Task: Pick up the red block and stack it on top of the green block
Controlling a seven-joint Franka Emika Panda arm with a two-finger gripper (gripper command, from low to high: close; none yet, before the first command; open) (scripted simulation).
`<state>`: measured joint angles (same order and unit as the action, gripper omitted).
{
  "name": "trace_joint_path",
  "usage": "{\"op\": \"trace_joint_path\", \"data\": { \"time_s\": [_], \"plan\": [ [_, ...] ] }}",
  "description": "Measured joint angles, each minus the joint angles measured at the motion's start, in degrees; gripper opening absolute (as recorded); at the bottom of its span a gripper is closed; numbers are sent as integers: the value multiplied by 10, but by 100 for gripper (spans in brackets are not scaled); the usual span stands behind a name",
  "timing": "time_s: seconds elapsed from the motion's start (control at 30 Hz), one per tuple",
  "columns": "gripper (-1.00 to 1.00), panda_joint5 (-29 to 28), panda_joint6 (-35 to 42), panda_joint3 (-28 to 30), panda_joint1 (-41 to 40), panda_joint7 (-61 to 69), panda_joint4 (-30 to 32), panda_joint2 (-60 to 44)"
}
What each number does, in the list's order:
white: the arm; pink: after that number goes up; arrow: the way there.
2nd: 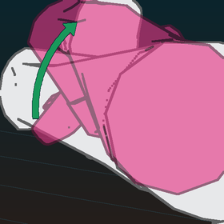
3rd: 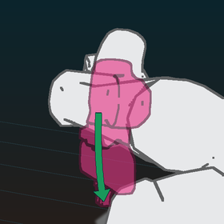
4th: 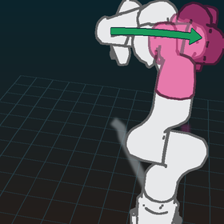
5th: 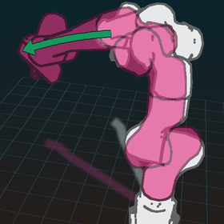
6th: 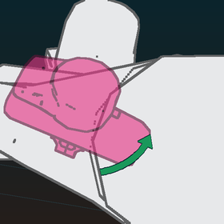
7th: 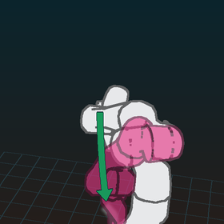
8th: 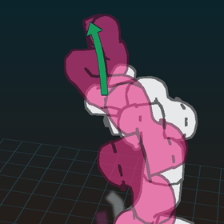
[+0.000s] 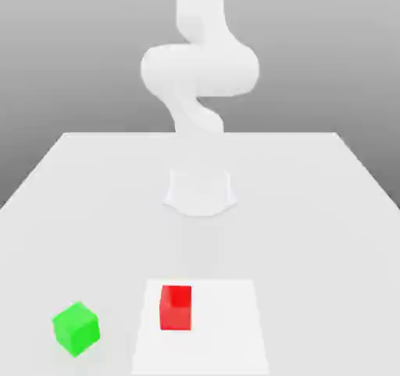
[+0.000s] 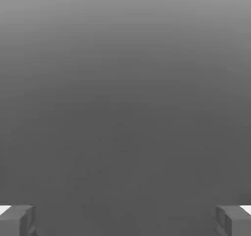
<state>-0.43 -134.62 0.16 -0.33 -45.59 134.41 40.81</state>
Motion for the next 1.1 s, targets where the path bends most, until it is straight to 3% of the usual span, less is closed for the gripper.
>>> {"op": "trace_joint_path", "data": {
  "time_s": [0.63,0.87,0.9,1.1],
  "plan": [
    [0,1,-225,33,-16,45,206,-400],
    [0,28,-341,18,-28,68,205,-546],
    [-100,30,-351,16,-29,69,203,-559],
    [-100,30,-357,15,-31,69,202,-565]
  ]
}}
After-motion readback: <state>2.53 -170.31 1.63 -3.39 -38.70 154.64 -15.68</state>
